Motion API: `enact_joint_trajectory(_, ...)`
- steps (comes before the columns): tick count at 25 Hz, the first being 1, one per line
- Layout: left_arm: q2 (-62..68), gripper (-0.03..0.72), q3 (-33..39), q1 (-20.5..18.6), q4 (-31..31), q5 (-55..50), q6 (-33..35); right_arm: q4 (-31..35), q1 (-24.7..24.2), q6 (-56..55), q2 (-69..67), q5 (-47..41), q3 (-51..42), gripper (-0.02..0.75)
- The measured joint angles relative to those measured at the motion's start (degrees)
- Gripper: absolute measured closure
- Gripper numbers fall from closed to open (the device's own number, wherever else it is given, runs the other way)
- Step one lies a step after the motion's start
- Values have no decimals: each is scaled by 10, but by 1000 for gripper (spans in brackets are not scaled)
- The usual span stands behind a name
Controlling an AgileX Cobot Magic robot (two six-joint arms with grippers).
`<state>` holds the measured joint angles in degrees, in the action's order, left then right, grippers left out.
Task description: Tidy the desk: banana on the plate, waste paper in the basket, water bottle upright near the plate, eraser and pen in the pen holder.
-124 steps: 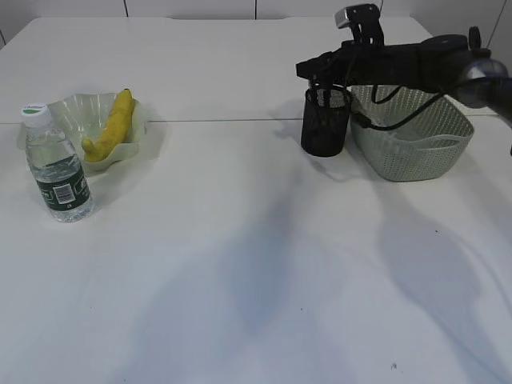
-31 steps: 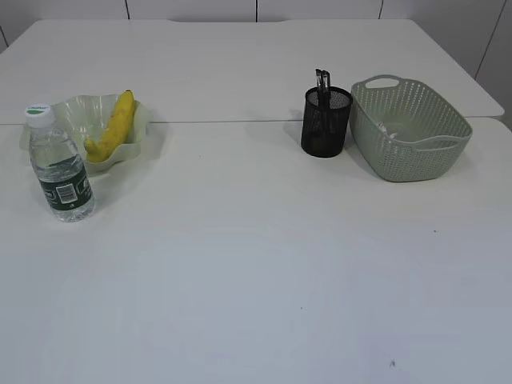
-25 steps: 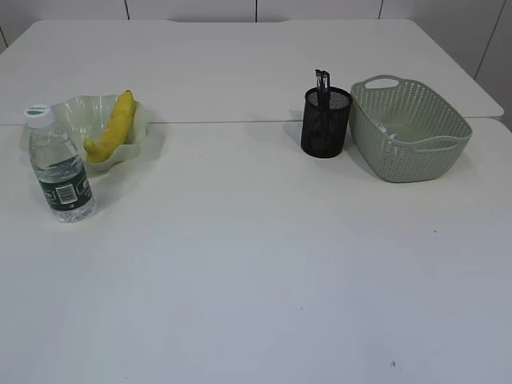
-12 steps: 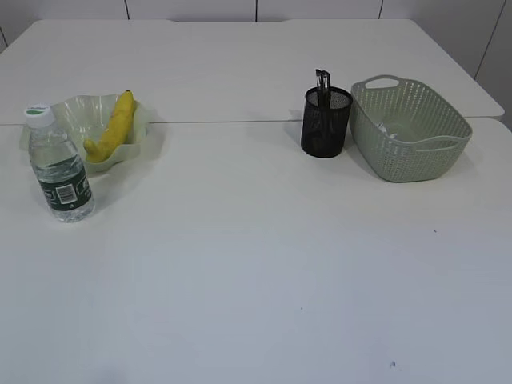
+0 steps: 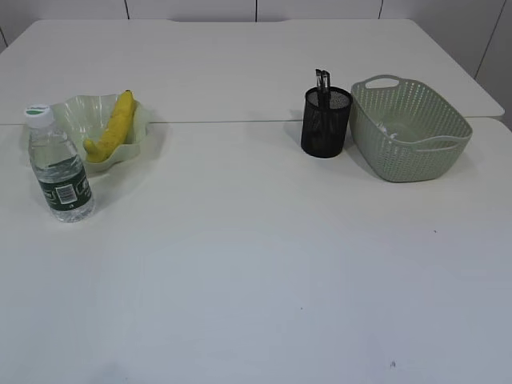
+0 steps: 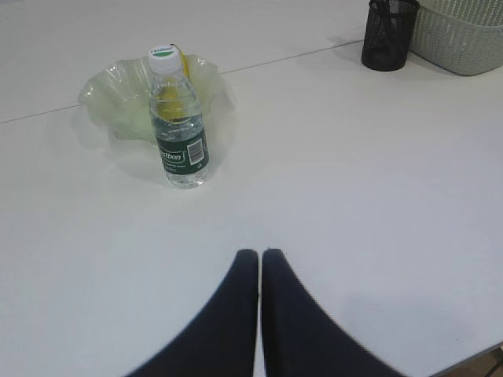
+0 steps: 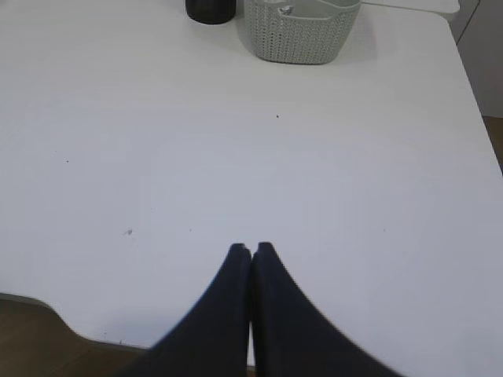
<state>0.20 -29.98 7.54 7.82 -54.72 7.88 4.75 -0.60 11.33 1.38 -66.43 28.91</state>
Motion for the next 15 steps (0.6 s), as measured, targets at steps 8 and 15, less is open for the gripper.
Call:
enact_joint_trajectory(8, 0, 713, 0, 0, 3, 9, 0, 0, 0, 0, 0, 0, 0, 749)
enact_joint_trajectory(15, 0, 713, 0, 0, 22, -16, 0, 0, 0, 0, 0, 0, 0, 749)
